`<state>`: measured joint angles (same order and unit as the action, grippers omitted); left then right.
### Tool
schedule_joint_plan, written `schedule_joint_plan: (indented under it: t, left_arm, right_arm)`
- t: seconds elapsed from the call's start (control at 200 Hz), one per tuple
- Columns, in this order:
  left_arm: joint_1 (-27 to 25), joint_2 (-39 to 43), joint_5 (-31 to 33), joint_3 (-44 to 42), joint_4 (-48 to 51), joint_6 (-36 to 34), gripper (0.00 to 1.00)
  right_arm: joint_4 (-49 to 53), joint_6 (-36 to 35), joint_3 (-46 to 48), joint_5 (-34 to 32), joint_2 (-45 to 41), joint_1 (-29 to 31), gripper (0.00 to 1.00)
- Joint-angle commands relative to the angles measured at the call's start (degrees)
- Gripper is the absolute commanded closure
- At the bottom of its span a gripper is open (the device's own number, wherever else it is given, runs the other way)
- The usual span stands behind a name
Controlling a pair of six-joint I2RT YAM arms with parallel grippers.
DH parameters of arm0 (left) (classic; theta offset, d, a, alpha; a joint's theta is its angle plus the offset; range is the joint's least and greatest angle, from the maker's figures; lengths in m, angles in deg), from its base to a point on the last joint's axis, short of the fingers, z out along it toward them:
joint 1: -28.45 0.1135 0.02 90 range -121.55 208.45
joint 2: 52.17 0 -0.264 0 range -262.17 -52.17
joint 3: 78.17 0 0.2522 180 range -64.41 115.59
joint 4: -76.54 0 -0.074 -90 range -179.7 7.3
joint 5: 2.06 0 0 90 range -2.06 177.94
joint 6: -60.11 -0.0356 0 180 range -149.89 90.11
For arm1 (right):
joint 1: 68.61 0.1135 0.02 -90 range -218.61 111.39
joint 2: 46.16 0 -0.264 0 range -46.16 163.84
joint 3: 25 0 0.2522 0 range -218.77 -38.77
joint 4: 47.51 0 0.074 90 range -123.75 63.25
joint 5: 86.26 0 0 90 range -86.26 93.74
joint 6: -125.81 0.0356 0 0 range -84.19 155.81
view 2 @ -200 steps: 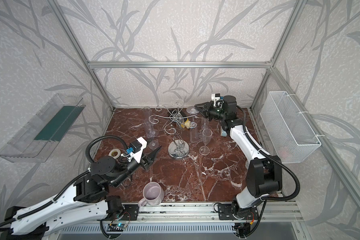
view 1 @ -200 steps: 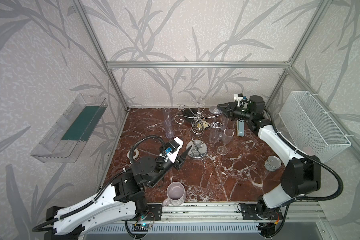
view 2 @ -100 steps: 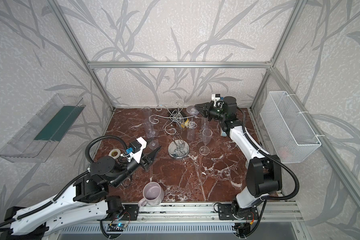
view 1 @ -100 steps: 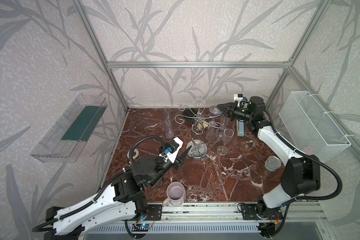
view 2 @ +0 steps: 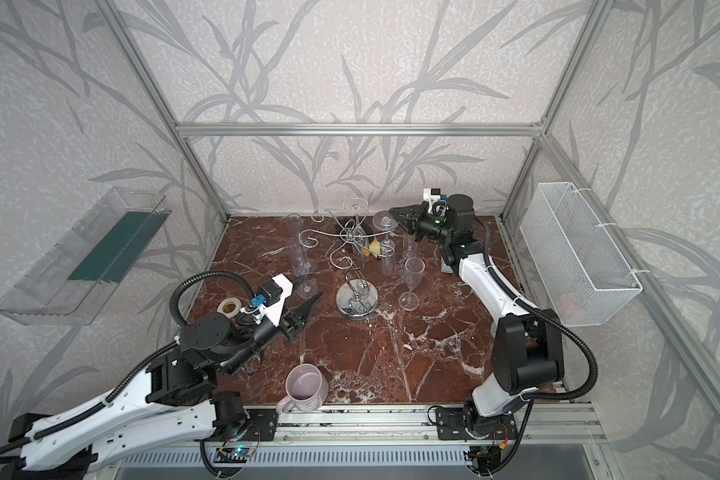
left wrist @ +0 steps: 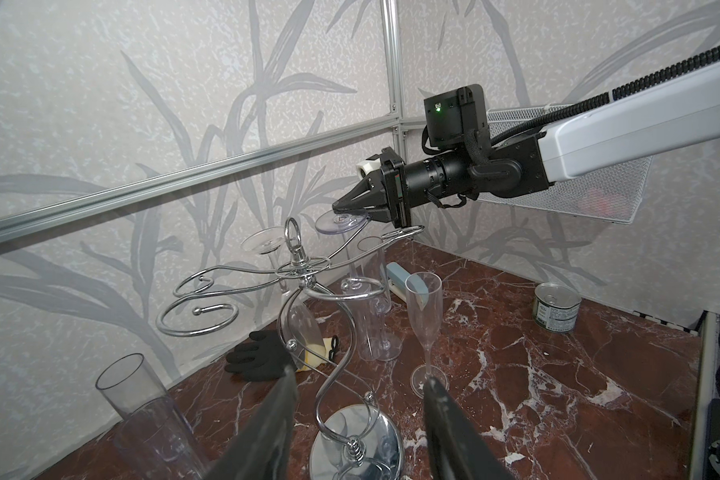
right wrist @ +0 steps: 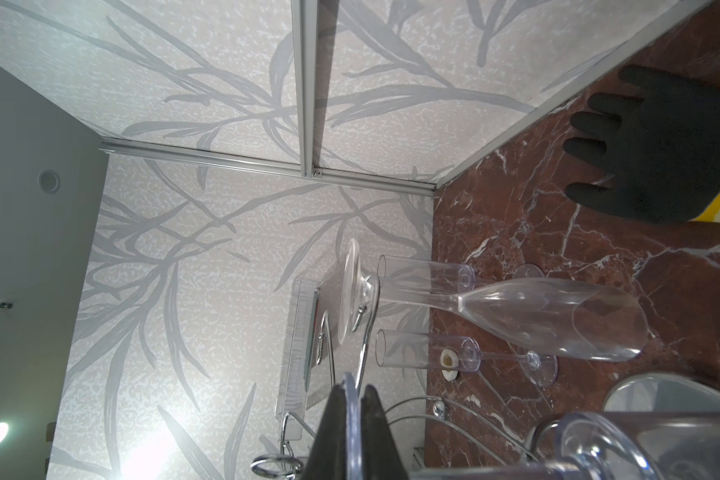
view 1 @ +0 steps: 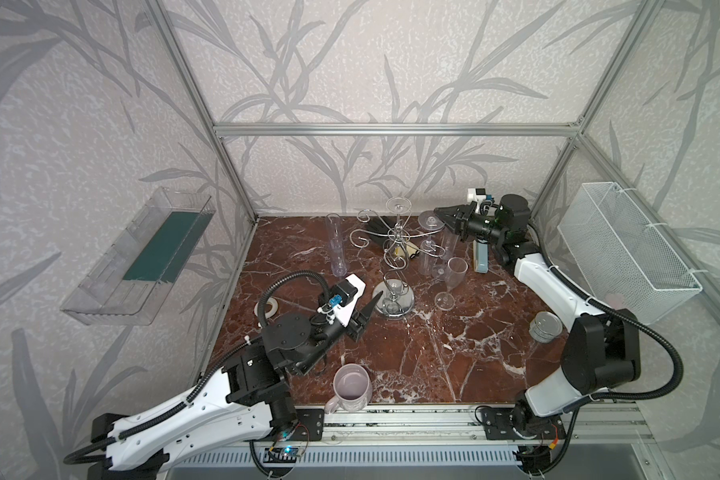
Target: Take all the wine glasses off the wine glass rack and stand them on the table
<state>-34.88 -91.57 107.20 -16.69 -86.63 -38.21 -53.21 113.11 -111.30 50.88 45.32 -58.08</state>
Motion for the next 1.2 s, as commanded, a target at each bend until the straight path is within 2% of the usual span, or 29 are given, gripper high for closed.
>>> schedule_joint_plan:
  t: [0.0, 0.13, 1.199]
  left_arm:
    - [0.0, 0.7, 0.3, 1.1, 0.6, 0.7, 0.48]
    - [0.0, 0.7, 0.4, 1.2, 0.6, 0.7, 0.48]
    - [0.0, 1.4, 0.6, 0.7, 0.9, 0.9, 0.48]
  right_arm:
    - [-3.9, 3.2, 1.1, 1.8, 1.0, 0.4, 1.00]
    - [-6.8, 5.7, 1.5, 1.8, 0.6, 0.4, 1.00]
    - [-5.3, 8.0, -1.6, -0.4, -5.1, 0.2, 1.00]
